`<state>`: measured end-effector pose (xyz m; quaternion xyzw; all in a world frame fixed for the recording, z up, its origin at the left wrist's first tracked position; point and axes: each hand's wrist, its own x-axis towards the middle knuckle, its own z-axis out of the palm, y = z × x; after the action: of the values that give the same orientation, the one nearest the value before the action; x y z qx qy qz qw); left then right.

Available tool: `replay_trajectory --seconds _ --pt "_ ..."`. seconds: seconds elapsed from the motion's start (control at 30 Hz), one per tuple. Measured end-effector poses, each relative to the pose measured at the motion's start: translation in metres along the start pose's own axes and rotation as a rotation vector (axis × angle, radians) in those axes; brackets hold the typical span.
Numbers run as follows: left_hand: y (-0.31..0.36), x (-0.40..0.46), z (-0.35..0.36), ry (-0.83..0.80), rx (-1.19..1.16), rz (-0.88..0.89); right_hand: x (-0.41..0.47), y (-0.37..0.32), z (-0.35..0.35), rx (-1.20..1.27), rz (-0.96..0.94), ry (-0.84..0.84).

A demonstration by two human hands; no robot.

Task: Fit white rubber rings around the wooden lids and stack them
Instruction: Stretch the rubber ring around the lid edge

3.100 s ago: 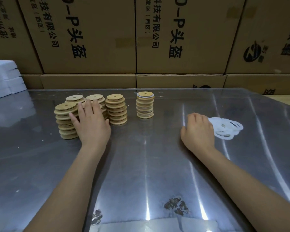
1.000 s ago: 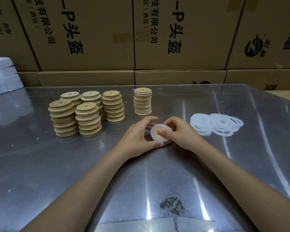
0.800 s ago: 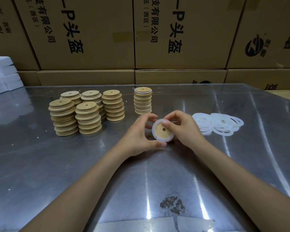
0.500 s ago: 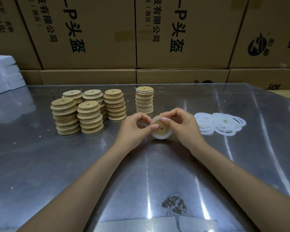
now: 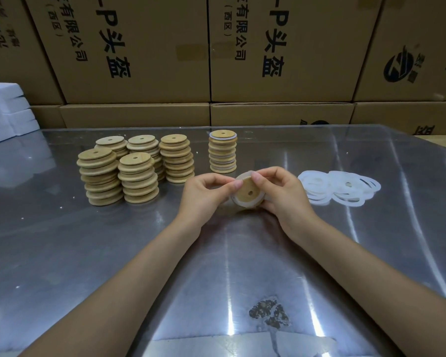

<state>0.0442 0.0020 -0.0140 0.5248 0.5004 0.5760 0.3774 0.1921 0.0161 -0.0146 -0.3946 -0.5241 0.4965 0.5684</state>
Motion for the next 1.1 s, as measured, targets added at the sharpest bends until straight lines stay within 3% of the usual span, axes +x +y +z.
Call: replay_trajectory --seconds 0.83,0.93,1.1 --pt "0.006 0.0 -0.005 -0.132 -0.247 -0.221 0.005 0.001 -0.005 0.162 0.177 -0.058" --pt "0.007 0.0 -0.008 -0.147 -0.24 -0.193 0.005 0.0 -0.008 0.182 0.174 -0.101" --pt "0.008 0.0 -0.008 -0.104 -0.018 -0.036 0.003 -0.004 -0.012 0.246 0.147 -0.123"
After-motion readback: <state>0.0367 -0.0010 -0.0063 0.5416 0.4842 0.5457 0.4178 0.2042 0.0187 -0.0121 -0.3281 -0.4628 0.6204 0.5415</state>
